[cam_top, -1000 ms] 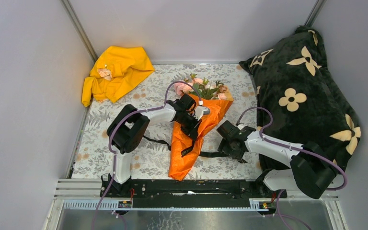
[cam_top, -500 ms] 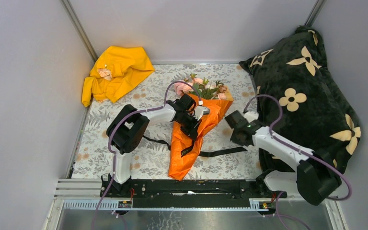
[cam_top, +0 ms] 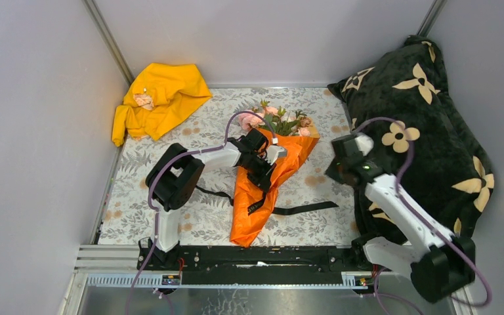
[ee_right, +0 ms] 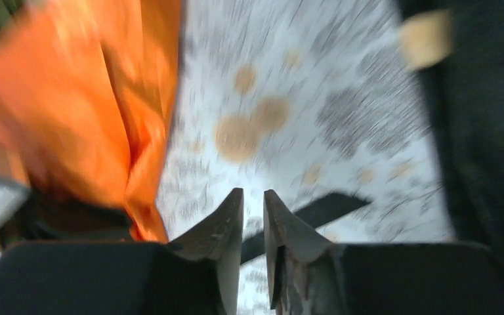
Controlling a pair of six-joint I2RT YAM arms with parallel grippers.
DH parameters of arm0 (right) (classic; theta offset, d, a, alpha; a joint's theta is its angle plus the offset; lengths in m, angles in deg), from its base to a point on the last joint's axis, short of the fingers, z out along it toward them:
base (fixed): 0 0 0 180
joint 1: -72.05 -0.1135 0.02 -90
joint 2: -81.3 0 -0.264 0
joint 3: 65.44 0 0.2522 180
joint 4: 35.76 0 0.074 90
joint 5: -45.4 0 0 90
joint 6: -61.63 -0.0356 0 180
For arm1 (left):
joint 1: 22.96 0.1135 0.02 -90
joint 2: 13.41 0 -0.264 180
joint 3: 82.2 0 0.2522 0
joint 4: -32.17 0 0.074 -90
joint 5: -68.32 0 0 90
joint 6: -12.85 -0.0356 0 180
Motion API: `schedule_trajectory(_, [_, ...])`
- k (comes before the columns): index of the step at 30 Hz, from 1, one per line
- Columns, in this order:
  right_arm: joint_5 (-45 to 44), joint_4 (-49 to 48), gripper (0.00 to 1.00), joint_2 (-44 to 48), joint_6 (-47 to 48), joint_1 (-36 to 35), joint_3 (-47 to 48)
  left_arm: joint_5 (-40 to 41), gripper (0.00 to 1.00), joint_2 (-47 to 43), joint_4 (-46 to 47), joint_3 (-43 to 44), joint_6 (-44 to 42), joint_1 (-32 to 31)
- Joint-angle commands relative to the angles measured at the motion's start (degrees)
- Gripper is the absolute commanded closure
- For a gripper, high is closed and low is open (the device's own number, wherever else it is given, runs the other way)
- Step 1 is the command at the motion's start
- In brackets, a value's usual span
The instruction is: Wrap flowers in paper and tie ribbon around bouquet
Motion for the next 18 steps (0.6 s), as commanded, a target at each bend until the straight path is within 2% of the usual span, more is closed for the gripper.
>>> schedule_trajectory(1, [9.24,0.58,0.66,-8.89,-6.25,-12.33,-1.69,2.88,1.00,-1.28,0.38,-1.05,-0.51,-0.16])
schedule_trajectory(4, [9.69,0.83,0.50,-15.48,-8.27,-19.01,0.44,2.91,1.00,-1.07,0.38,-1.08,-0.56,-0.17])
schedule_trajectory(7, [11.30,-1.68,0.37,-19.63,-9.62,-22.52,0.98,2.69,1.00,-0.86,0.38,-1.11,-0.52,-0.16])
schedule_trajectory(12, [12.23,-3.36,0.31,-24.49,-10.54,-24.56,0.89,2.63,1.00,-0.79,0.47,-1.11,-0.55,-0.17])
schedule_trajectory(18, [13.27,-4.51,0.30,-29.88,-10.58,-26.64,1.88,2.64,1.00,-0.76,0.60,-1.23,-0.52,-0.17])
